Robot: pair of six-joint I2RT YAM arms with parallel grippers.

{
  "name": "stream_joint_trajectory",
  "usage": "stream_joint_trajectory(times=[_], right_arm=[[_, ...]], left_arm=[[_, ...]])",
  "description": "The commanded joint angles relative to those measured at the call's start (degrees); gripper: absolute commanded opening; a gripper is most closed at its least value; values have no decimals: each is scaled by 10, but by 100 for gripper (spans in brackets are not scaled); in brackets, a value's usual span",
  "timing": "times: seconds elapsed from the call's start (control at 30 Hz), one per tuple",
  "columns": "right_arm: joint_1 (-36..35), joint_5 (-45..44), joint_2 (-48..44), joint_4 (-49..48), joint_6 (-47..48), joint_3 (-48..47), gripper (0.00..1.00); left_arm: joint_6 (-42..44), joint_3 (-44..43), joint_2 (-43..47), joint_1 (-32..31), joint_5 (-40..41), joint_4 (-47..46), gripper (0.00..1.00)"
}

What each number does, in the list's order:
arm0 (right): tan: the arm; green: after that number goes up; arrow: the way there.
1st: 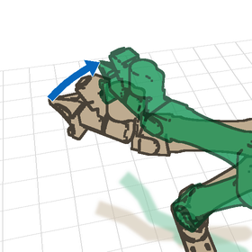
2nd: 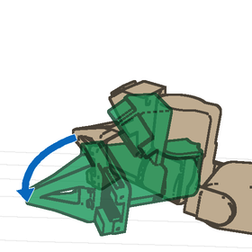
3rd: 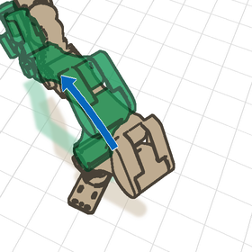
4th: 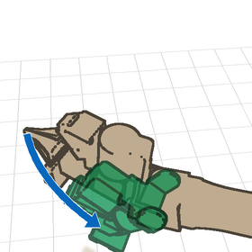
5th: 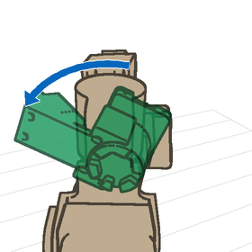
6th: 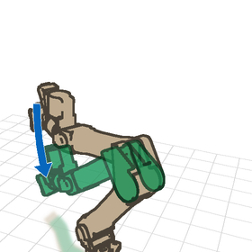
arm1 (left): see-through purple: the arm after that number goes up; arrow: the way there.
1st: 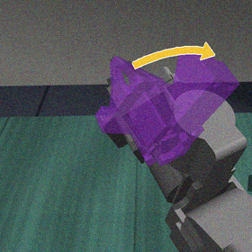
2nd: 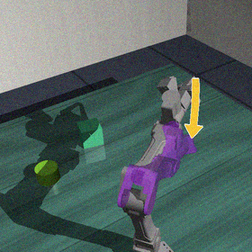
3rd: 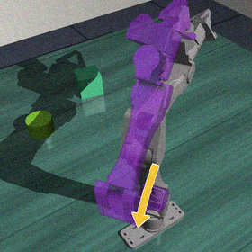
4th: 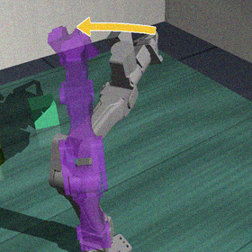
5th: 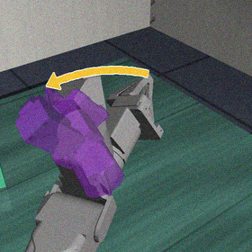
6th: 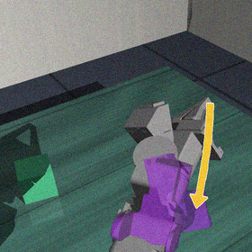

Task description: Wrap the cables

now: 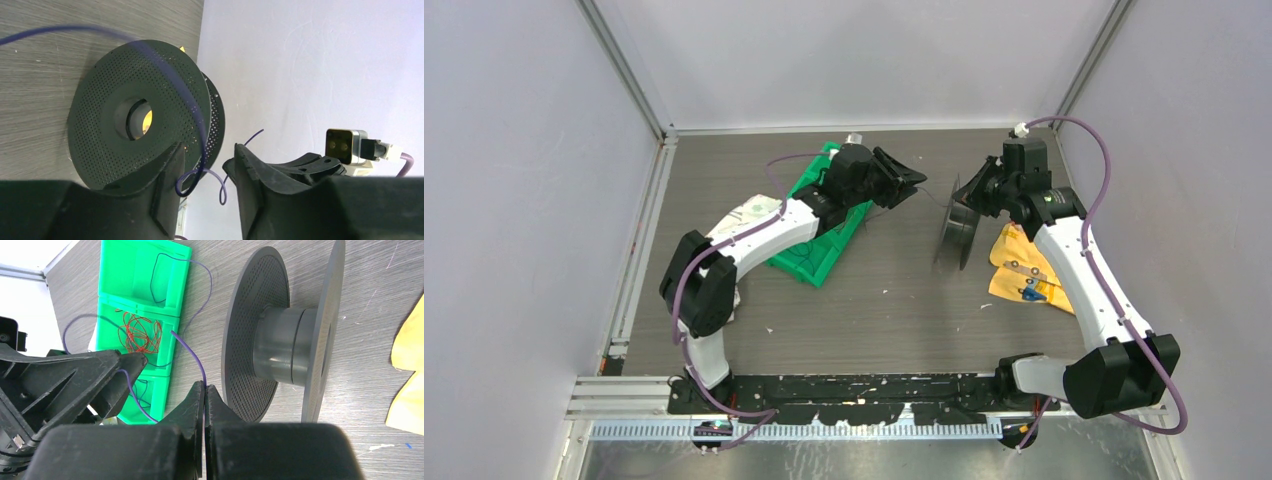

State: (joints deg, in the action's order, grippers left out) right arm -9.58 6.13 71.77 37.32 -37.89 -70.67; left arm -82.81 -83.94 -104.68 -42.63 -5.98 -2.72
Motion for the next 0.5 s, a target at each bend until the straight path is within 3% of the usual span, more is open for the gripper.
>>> stream_joint_trajectory(times=[0.0, 0.2, 0.27, 0.3, 0.4, 0.47], right_arm=[[-2, -5, -16, -19, -6, -1, 1], [-2, -8, -16, -18, -6, 0, 0], [-2, -7, -17, -18, -6, 0, 1], [-2, -7, -17, -16, -5, -2, 8], [-1, -23, -10, 15, 15, -26, 58], [-1, -68, -10, 46, 34, -54, 75]], left_arm=[[-4, -7, -1, 3, 9, -2, 34], [11, -8, 6, 4, 17, 1, 2], [26, -9, 8, 5, 18, -3, 1], [41, -11, 11, 5, 17, -8, 0], [109, -36, 17, 3, 23, 6, 1], [192, -81, 18, -5, 41, 63, 1]])
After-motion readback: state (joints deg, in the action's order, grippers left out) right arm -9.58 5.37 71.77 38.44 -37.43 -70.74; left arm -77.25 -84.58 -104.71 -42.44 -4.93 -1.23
